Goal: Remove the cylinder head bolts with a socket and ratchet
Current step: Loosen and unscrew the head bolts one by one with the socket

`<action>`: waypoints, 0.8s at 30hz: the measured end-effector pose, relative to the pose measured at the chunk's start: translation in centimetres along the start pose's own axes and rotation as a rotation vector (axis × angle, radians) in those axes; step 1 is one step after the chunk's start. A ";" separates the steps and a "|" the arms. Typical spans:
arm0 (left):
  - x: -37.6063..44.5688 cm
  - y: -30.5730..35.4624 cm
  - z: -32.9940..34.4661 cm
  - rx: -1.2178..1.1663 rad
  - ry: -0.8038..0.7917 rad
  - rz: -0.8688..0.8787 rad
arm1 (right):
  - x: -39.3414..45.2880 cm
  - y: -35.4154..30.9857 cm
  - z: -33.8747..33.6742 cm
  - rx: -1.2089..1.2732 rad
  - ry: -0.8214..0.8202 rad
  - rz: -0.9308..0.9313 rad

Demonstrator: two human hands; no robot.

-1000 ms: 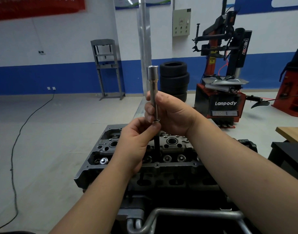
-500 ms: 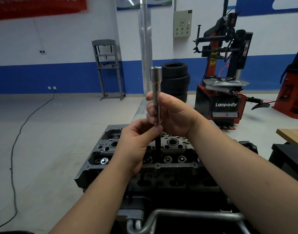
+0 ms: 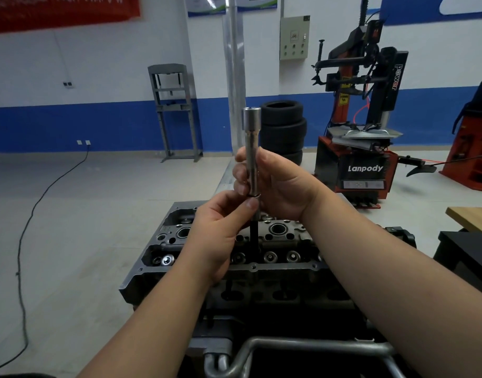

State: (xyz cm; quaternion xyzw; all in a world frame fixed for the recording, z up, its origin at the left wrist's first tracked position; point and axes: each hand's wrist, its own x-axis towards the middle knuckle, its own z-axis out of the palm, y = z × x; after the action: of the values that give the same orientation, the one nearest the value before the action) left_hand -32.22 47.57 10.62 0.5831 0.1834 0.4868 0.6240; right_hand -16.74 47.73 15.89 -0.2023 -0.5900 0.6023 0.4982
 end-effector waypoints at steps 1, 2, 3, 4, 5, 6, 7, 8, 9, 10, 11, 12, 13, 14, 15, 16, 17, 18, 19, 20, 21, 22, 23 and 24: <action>0.0 0.0 0.0 0.000 0.000 -0.002 | 0.1 0.0 0.0 0.008 -0.003 -0.005; 0.1 0.0 0.0 0.002 0.001 -0.011 | 0.1 0.0 -0.1 0.015 -0.005 -0.009; 0.1 0.1 0.0 0.004 0.000 -0.027 | 0.1 0.1 -0.1 0.019 -0.005 -0.014; 0.2 0.1 0.0 0.003 -0.009 -0.042 | 0.1 0.1 -0.1 0.020 -0.006 -0.012; 0.2 0.1 -0.1 -0.002 -0.028 -0.054 | 0.1 0.1 -0.2 0.021 -0.005 0.002; 0.1 0.1 -0.2 -0.011 -0.051 -0.061 | 0.0 0.0 -0.2 0.020 -0.003 0.024; 0.1 0.2 -0.2 -0.026 -0.068 -0.064 | 0.0 0.0 -0.2 0.019 0.002 0.044; 0.0 0.3 -0.2 -0.037 -0.073 -0.062 | 0.0 0.0 -0.2 0.019 0.012 0.058; 0.0 0.3 -0.2 -0.041 -0.072 -0.057 | 0.0 0.0 -0.3 0.021 0.024 0.066; -0.1 0.3 -0.1 -0.034 -0.064 -0.048 | 0.0 0.0 -0.3 0.017 0.032 0.066; -0.1 0.2 0.0 -0.019 -0.050 -0.035 | 0.0 0.0 -0.2 0.008 0.035 0.056; -0.1 0.1 0.0 0.002 -0.033 -0.019 | -0.1 0.1 -0.2 -0.003 0.028 0.038; -0.1 0.0 0.0 0.024 -0.015 -0.005 | -0.1 0.1 -0.1 -0.006 0.008 0.017; 0.0 -0.1 0.0 0.043 -0.001 0.010 | -0.1 0.1 -0.1 0.001 -0.017 0.000; 0.0 -0.1 0.1 0.055 0.004 0.022 | 0.0 0.0 -0.1 0.015 -0.039 -0.007; 0.0 -0.2 0.1 0.060 0.003 0.031 | 0.0 -0.1 -0.1 0.030 -0.049 -0.012; 0.1 -0.2 0.1 0.057 0.002 0.032 | 0.1 -0.1 -0.1 0.043 -0.048 -0.017; 0.1 -0.2 0.1 0.049 0.001 0.027 | 0.1 -0.1 0.0 0.048 -0.039 -0.019; 0.1 -0.2 0.0 0.037 -0.005 0.018 | 0.1 0.0 0.0 0.035 -0.023 -0.017; 0.1 -0.1 -0.1 0.025 -0.018 0.006 | 0.1 0.0 0.1 0.005 -0.003 -0.009; 0.1 -0.1 -0.1 0.009 -0.035 -0.009 | 0.1 0.0 0.2 -0.029 0.013 -0.002; 0.1 0.0 -0.2 -0.008 -0.048 -0.020 | 0.0 -0.1 0.2 -0.055 0.026 0.004; 0.0 0.0 -0.2 -0.023 -0.053 -0.024 | 0.0 -0.1 0.2 -0.066 0.037 0.010; 0.0 0.0 -0.3 -0.032 -0.050 -0.018 | -0.1 -0.2 0.2 -0.066 0.048 0.015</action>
State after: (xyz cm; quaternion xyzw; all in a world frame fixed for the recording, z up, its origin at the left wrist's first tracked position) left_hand -32.43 47.71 10.57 0.5831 0.1653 0.4693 0.6422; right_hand -16.79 47.50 16.06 -0.2377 -0.5959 0.5812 0.5006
